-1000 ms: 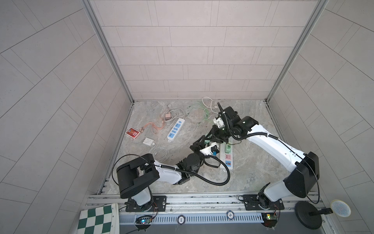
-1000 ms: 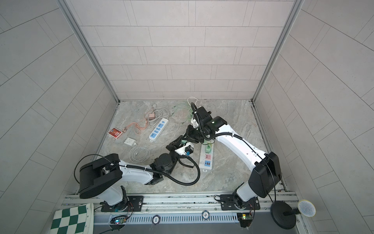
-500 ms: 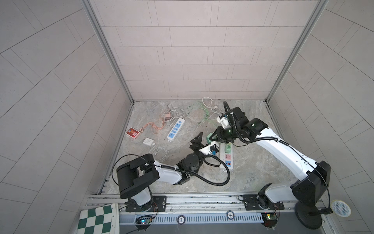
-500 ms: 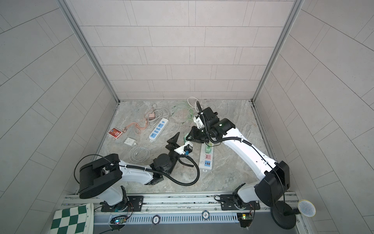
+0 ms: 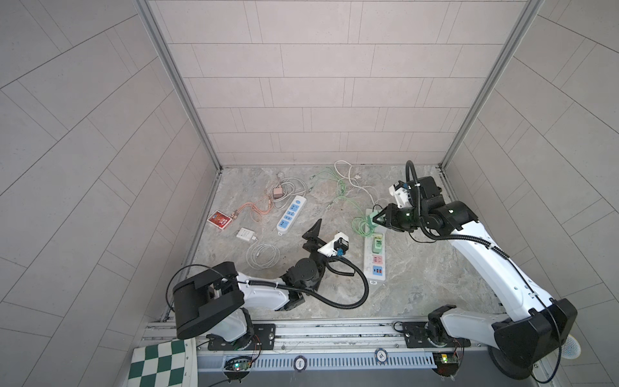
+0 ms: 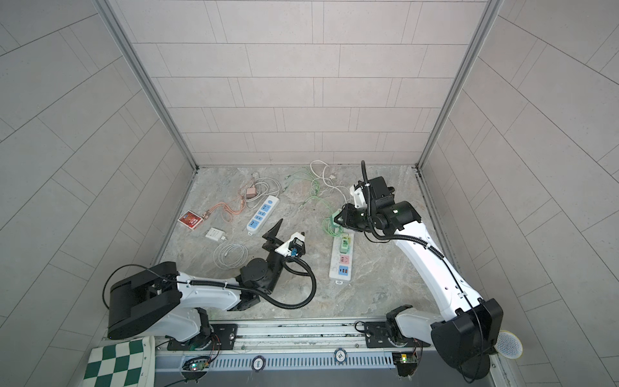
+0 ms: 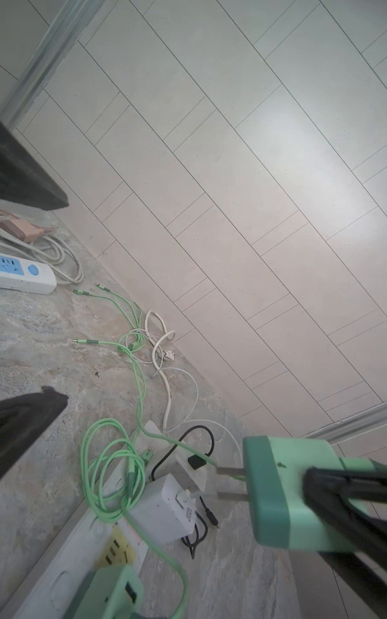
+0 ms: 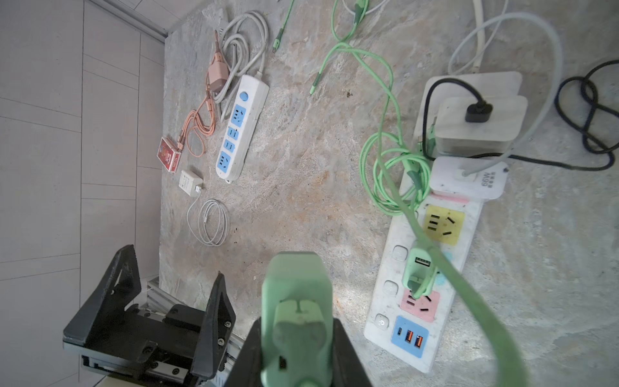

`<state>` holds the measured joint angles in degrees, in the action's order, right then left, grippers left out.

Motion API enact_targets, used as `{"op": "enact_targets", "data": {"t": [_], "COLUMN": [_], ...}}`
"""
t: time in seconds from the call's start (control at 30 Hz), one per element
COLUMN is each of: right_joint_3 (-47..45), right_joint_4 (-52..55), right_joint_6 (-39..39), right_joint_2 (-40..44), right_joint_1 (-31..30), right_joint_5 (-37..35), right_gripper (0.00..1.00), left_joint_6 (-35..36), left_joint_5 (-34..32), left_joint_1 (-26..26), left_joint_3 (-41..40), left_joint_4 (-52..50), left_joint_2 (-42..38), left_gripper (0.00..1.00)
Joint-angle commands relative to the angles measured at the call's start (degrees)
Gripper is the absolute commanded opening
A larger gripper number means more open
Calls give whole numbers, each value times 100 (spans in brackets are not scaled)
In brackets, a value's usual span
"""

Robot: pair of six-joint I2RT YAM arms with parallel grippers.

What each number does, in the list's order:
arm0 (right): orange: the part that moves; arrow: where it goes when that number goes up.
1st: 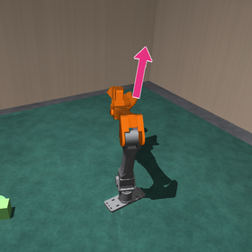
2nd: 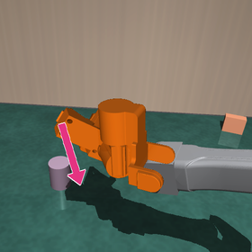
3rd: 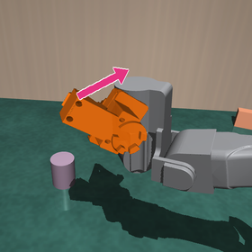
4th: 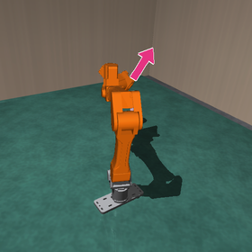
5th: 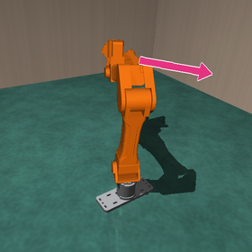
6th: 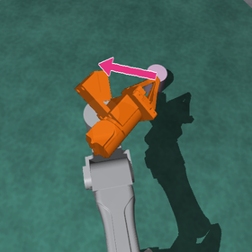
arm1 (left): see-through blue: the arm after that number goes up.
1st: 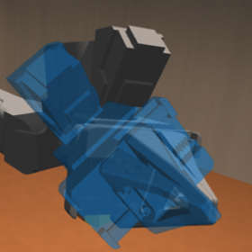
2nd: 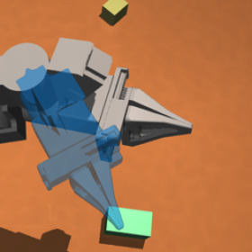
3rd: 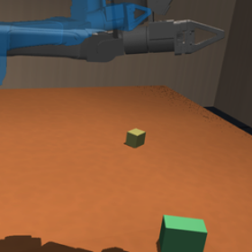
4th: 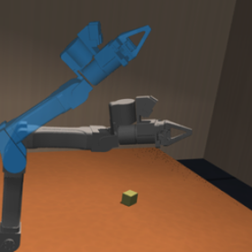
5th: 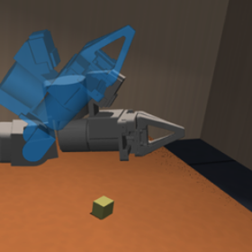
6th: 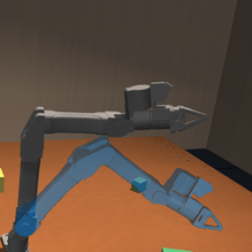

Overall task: Insert plugs into power strip
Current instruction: Insert the plug into the socket.

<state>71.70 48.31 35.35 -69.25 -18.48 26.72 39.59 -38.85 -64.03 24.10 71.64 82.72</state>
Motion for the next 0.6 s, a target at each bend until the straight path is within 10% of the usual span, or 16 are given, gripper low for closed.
{"op": "enact_targets", "data": {"t": [0.0, 0.57], "right_joint_3": [-180, -1804], "right_joint_4": [467, 370], "right_joint_6": [-363, 334], "right_joint_2": [182, 738], "right_joint_1": [-35, -859], "right_joint_5": [-506, -2182], "right_gripper": [0, 0], "left_joint_6": [-596, -2604], "left_joint_5": [-227, -355], "left_joint_1": [-2, -4], "left_joint_3": [-83, -379], "left_joint_4": [-409, -2783], "left_joint_2": [-372, -1883], "left_gripper": [90, 90]}}
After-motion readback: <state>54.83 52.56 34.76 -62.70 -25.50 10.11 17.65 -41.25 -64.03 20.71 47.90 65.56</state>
